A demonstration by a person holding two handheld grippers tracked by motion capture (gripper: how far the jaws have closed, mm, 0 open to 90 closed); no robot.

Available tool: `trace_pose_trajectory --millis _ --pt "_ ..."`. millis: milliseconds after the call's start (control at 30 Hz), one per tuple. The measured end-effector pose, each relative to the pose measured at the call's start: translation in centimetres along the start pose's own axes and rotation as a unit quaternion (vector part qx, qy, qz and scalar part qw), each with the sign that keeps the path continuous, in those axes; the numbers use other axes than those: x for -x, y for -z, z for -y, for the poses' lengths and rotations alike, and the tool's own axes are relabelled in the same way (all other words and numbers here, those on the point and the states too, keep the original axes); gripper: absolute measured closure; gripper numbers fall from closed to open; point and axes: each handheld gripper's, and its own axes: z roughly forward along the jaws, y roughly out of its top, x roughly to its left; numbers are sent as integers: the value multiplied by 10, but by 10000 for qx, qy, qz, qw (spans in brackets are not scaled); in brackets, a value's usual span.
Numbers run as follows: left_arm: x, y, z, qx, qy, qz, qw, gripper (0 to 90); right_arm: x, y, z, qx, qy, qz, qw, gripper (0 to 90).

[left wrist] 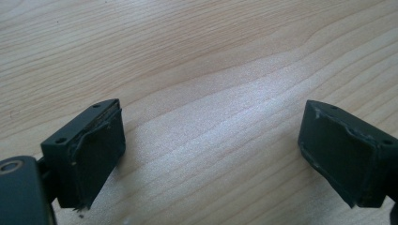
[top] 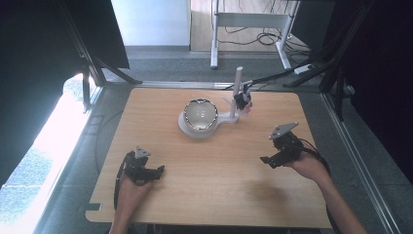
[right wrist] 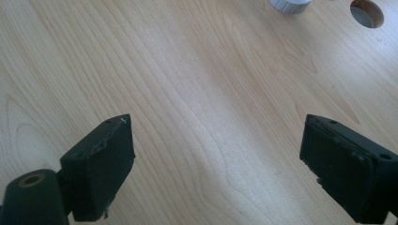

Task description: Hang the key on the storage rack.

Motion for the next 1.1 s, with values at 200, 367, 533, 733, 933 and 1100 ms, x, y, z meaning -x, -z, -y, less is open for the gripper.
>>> trace_pose_trajectory --millis 200,367,533,733,933,1100 --pt "0 0 0 0 0 -2 10000 76 -10 -5 9 41 -31 -39 10000 110" --pt "0 0 0 0 2 -3 10000 76 -18 -9 17 102 -32 -61 9999 109" --pt "0 0 0 6 6 -4 10000 76 -26 -18 27 178 -137 -141 9996 103" --pt "0 0 0 3 2 -4 10000 76 -34 -29 38 253 -195 -187 9993 89" --pt "0 0 0 3 1 -4 10000 76 -40 -40 50 365 -307 -196 9987 86" --pt "0 0 0 5 3 -7 10000 77 -45 -50 63 402 -405 -165 9982 83"
